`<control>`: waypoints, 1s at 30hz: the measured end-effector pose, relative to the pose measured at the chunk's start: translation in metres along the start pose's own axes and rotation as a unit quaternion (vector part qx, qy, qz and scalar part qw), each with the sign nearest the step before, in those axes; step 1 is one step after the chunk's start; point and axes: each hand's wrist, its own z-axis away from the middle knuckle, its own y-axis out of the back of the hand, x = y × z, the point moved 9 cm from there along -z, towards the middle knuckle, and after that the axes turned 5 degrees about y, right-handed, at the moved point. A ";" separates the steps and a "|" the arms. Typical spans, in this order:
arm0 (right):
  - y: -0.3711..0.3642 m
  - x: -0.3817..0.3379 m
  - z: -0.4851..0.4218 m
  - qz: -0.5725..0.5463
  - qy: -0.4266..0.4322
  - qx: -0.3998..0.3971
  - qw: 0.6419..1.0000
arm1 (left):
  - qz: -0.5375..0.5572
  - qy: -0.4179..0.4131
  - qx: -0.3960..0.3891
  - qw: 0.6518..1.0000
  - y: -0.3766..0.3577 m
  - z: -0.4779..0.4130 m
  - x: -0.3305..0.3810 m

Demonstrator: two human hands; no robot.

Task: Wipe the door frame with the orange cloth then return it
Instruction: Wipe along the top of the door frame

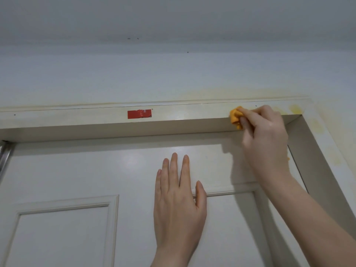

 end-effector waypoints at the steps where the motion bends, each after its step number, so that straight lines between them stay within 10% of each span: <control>1: 0.000 -0.006 0.004 -0.002 0.016 -0.001 1.000 | -0.002 -0.002 -0.001 1.000 -0.001 0.000 0.000; 30: 0.007 0.038 -0.018 -0.002 0.010 -0.001 1.000 | -0.043 0.029 0.030 0.998 -0.028 -0.003 0.063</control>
